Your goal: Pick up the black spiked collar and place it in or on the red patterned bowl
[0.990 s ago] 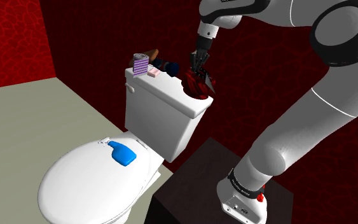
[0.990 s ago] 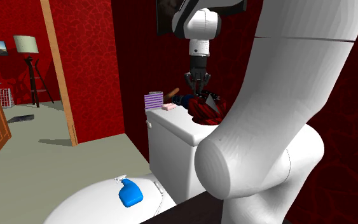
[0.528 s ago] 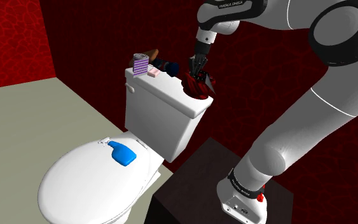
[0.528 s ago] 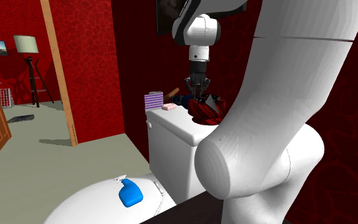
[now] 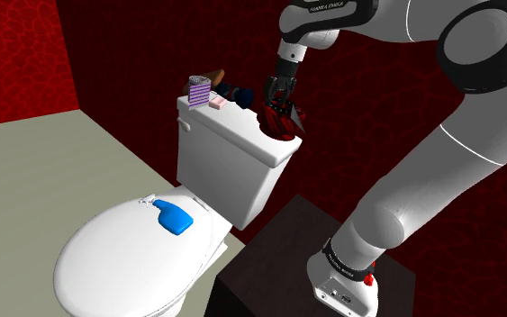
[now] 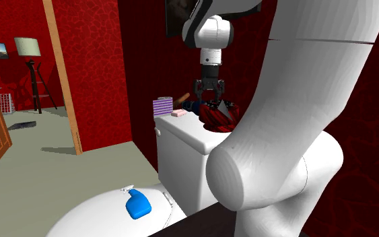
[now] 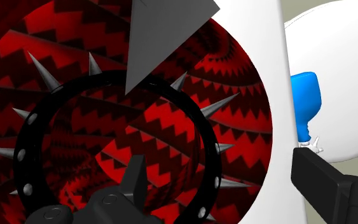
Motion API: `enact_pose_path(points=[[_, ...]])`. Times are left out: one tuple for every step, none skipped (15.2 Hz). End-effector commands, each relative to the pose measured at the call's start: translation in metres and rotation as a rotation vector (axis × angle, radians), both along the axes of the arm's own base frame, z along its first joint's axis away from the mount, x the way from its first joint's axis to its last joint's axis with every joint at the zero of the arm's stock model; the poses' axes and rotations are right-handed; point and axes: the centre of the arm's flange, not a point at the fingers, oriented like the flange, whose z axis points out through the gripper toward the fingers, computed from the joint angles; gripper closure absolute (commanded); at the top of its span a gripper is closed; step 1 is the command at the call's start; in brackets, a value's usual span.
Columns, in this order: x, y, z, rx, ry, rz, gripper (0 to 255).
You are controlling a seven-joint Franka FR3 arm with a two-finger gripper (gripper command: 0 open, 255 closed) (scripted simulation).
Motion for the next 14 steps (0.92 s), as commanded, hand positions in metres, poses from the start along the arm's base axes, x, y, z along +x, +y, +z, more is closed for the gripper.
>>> enact_pose_path(points=[[0.000,0.000,0.000,0.000,0.000,0.000,0],[0.000,0.000,-0.001,0.000,0.000,0.000,0],[0.000,-0.001,0.013,0.000,0.000,0.000,0],[0.001,-0.001,0.026,0.000,0.000,0.000,0],[0.001,-0.002,0.039,0.000,0.000,0.000,0],[0.001,-0.002,0.049,0.000,0.000,0.000,0],[0.001,-0.002,0.049,0.000,0.000,0.000,0],[0.001,-0.002,0.049,0.000,0.000,0.000,0],[0.001,-0.002,0.049,0.000,0.000,0.000,0],[0.001,-0.002,0.049,0.000,0.000,0.000,0],[0.001,-0.002,0.049,0.000,0.000,0.000,0],[0.001,-0.002,0.049,0.000,0.000,0.000,0],[0.001,-0.002,0.049,0.000,0.000,0.000,0],[0.001,-0.002,0.049,0.000,0.000,0.000,0]])
